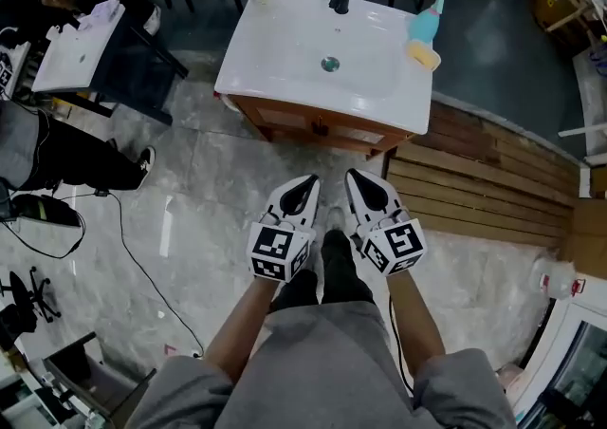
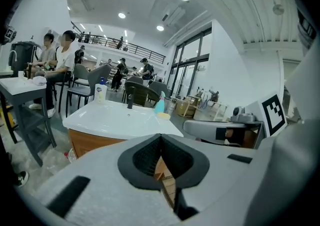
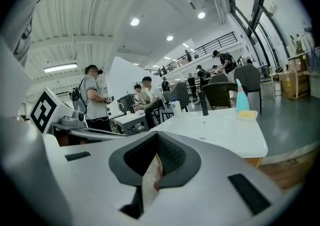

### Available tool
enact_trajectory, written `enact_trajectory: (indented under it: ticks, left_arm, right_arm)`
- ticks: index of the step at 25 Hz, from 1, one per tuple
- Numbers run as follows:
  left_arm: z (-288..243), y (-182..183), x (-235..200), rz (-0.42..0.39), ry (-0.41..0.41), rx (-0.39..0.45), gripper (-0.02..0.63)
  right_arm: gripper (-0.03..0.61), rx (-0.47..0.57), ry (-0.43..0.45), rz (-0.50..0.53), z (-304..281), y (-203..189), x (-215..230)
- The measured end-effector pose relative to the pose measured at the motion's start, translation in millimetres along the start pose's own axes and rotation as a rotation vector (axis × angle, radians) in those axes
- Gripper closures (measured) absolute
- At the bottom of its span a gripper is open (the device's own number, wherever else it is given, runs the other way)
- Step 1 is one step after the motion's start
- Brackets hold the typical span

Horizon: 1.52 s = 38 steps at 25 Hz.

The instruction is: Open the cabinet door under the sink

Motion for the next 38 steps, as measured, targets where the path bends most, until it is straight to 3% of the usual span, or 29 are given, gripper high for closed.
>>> enact_trajectory:
  ticks: [13, 38]
  left_arm:
    - [-78.4, -25.8, -61.8, 0.065, 0.097, -0.028, 0.606]
    - [-115.3, -124.5, -126.2, 0.123, 0.095, -0.031, 0.606]
  right_arm:
    - [0.569, -0.092, 0.066, -0.039, -85.9, -39.1, 65.1]
    - [0.569, -0.110, -0.009, -0.065, -141.8, -135.4, 76.6]
Point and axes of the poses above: the fingertips, and each gripper's own axes: z backward along the fingers, x to its right, y out of its top, the point moved 6 cm from there along z, backward along the fingers, and after that the axes turned 8 degrees about -y, right-handed, at the moved point
